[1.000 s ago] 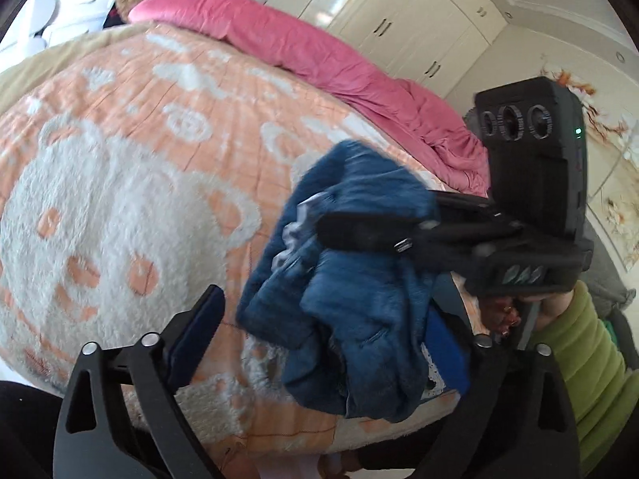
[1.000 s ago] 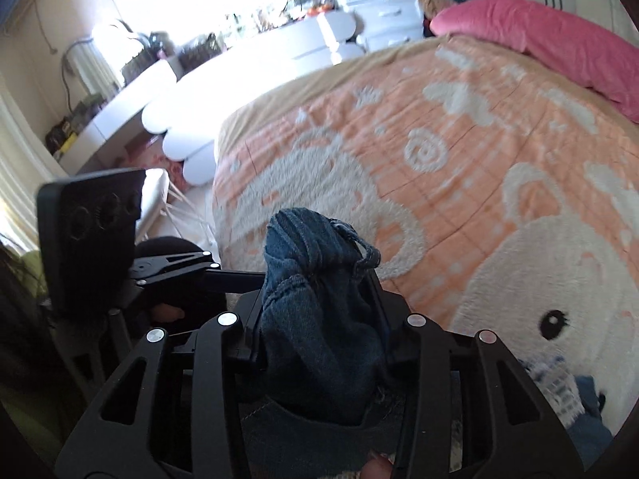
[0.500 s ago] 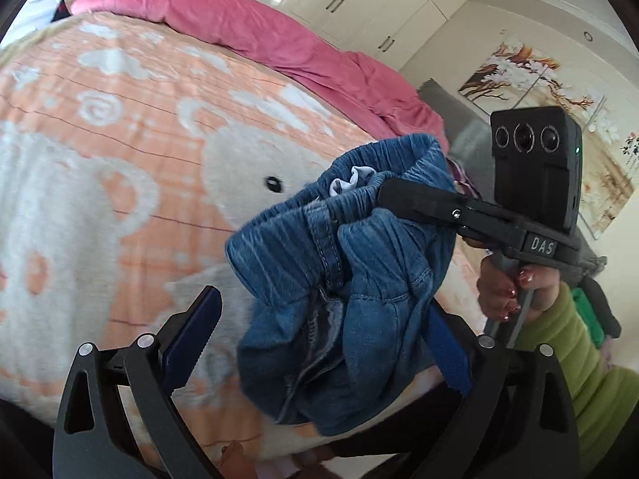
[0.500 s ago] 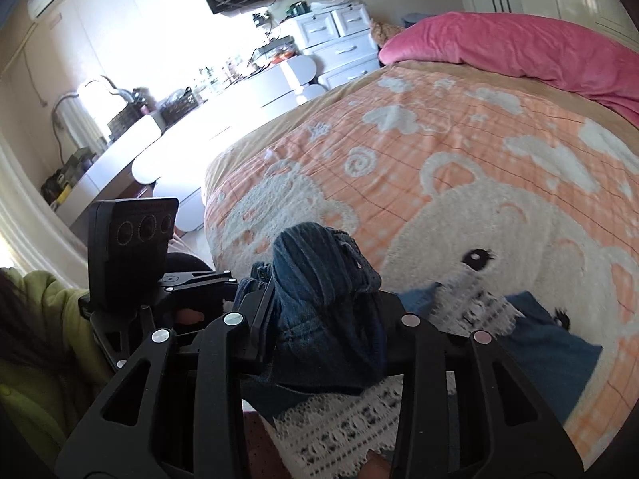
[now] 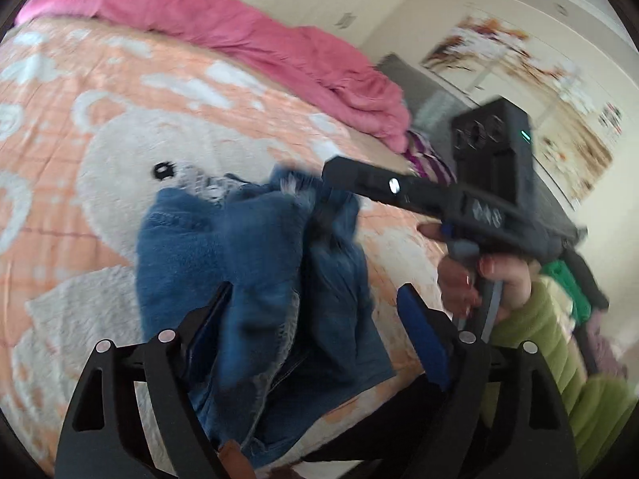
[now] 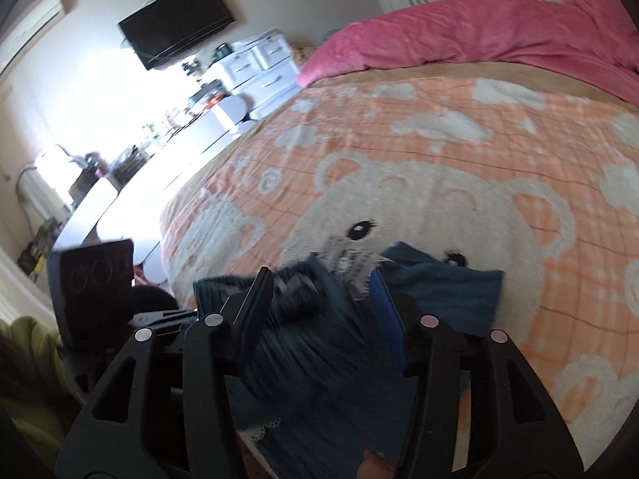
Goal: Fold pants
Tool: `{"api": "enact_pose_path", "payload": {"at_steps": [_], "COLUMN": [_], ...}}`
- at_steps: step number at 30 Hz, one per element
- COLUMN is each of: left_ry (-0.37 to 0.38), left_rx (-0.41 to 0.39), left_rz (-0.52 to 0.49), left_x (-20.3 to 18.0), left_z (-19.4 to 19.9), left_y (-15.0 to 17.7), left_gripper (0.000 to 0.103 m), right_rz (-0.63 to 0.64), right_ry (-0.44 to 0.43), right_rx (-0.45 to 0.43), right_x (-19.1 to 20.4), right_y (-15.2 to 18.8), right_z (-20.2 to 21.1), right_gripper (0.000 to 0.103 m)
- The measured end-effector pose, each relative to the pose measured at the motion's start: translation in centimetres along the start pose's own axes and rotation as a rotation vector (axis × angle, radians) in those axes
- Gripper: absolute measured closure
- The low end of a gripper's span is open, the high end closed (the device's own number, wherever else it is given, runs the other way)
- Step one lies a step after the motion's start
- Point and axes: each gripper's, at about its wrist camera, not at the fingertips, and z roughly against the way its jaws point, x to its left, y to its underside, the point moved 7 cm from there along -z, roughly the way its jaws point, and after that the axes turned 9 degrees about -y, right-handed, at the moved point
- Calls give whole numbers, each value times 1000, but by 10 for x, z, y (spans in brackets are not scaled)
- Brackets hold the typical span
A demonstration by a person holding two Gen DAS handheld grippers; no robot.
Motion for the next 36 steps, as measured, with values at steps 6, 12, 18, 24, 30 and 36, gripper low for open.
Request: {"api": "enact_pose_path", "payload": {"at_steps": [6, 12, 18, 24, 30, 36], "left_ry": [163, -205, -424, -370, -320, -267], "left_rx": [45, -91, -48, -6, -56, -14], "left_rz": [-13, -137, -289, -192, -109, -201], "left_x": [-11, 18, 28, 43, 51, 22], "left_z": [1, 11, -11, -3, 23, 15], "left_y": [13, -8, -2, -3, -12, 2], "left_gripper": [22, 22, 22, 22, 25, 63], "right_rz": [-41, 66, 63, 50, -38, -9], "right_ry": [106, 206, 340, 295, 183, 210], "right_rx": [-31, 92, 244, 198, 16, 53], "right_x": [-19, 2, -22, -16, -12, -18], "right_y": [2, 37, 102, 93, 53, 11], "right_z": [28, 5, -9, 7, 28, 4], "right_gripper": [44, 36, 34, 27, 27, 38]}}
